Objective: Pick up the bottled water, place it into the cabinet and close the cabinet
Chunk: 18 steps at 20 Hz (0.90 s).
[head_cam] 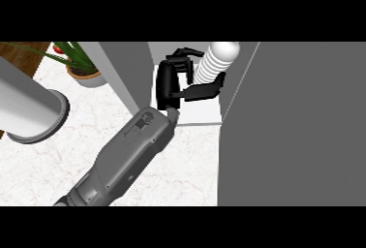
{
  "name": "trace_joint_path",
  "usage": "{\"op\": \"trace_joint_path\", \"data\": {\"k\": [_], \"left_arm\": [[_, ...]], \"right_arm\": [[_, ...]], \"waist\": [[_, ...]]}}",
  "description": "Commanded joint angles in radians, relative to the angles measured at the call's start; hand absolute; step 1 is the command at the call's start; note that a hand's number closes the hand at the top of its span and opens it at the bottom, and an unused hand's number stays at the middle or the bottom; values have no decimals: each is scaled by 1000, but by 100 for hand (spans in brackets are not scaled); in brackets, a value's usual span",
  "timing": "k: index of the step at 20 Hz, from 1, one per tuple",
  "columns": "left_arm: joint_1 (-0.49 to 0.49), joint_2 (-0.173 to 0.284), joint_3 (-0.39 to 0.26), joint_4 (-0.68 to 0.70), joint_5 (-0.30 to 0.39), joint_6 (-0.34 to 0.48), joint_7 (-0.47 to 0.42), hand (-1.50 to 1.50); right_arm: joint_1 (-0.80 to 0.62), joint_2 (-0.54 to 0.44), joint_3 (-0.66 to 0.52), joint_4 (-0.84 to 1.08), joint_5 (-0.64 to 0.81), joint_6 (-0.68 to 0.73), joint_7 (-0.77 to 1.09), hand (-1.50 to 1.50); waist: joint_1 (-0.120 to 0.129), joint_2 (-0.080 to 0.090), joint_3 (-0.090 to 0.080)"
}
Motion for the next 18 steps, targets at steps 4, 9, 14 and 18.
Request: {"op": "trace_joint_path", "data": {"k": [4,9,14,18], "left_arm": [[-57,0,68,174,87,-51,-129,150],[-141,0,104,349,38,-79,-181,150],[-246,38,72,494,-35,-95,-129,-150],[-287,1,53,550,-34,-32,-115,-150]], "right_arm": [[0,10,9,-75,-109,5,58,-150],[12,-9,-5,-117,-151,5,80,-150],[-70,-18,-25,-17,-139,-1,38,-150],[10,-41,-41,-81,-178,51,39,-150]], "waist": [[-7,2,0],[-16,8,-1],[-9,8,1],[-43,7,0]]}}
